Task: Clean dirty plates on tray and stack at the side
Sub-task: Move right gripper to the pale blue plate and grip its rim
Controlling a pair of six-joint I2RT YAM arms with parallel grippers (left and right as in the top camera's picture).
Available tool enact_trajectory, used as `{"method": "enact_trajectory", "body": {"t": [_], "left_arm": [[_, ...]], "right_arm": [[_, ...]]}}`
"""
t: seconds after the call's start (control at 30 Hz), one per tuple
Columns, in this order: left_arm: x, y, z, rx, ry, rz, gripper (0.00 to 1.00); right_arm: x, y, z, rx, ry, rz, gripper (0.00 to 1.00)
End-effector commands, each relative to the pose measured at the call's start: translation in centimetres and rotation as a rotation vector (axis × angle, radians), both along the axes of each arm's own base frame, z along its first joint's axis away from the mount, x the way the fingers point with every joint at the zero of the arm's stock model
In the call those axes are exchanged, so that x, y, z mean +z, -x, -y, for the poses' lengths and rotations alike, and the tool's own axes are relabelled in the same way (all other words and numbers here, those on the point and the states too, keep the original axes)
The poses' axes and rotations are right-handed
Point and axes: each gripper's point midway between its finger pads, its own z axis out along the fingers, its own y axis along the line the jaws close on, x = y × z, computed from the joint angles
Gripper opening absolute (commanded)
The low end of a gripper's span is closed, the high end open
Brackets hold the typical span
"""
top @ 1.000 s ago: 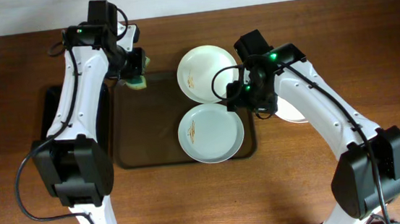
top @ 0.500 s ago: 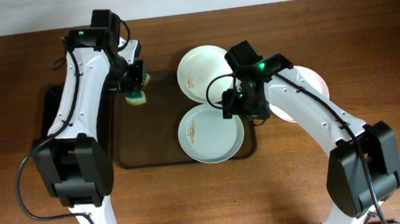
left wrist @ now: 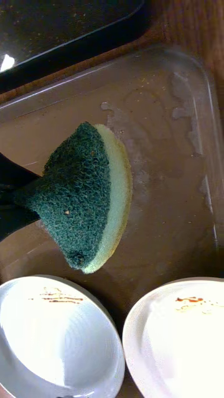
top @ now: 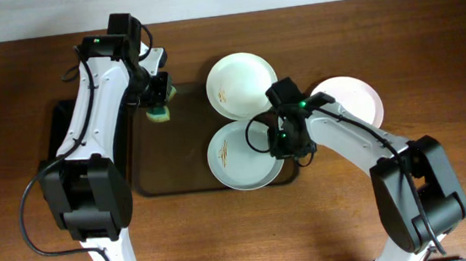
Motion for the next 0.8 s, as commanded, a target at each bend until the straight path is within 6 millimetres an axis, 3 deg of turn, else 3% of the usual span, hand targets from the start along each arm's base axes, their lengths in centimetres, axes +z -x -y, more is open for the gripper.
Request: {"method": "enact_trajectory", "body": {"t": [0.0,0.03,0.2,0.27,0.37,0.4,0.5,0.57,0.63,0.77], "left_arm": [[-0.2,-0.2,-0.1,-0.015,-0.003,0.007,0.01],[-0.2,-0.3,-0.1,-0.015,-0.002,0.010,0.01],[-0.2,-0.3,-0.1,-0.015,-0.002,0.013,0.01],[-0.2,-0.3,-0.1,-0.014,-0.002,0.012,0.01],[-0.2,-0.3,-0.1,-0.014,-0.002,0.013,0.01],[-0.2,-0.3,-0.1,-0.014,-0.002,0.011,0.01],[-0.2,0.1,-0.1,-0.015,-0.004,-0.006,0.01],[-0.2,0.2,-0.1,-0.015,-0.004,-0.008,0.01],[-0.2,0.1,-0.1,-0.014,-0.003,-0.007,0.01],[-0.3,0.4,-0.1,-0.015,-0.001,-0.018,0.01]], "right_arm": [[-0.8,0.8,-0.3,0.019,-0.006,-0.030,0.11],[-0.8,1.0,-0.7,0.023,-0.027,-0.038,0.04],[1.6,1.5,-4.6,0.057,-0.129,-0.067,0.04],[3.7,0.2,-7.2,-0.021,-0.152,-0.021,0.04],[4.6,-1.3,-10.1,-0.112,-0.210,0.057,0.04],[4.0,-1.8,-11.2,-0.157,-0.207,0.085,0.04],[1.4,-1.2,-11.8,-0.222,-0.156,0.054,0.04],[1.0,-1.2,-11.6,-0.243,-0.153,0.038,0.04],[1.0,-1.5,-11.3,-0.252,-0.154,0.037,0.24],[0.9,-2.6,-11.2,-0.210,-0.144,0.094,0.28]]}}
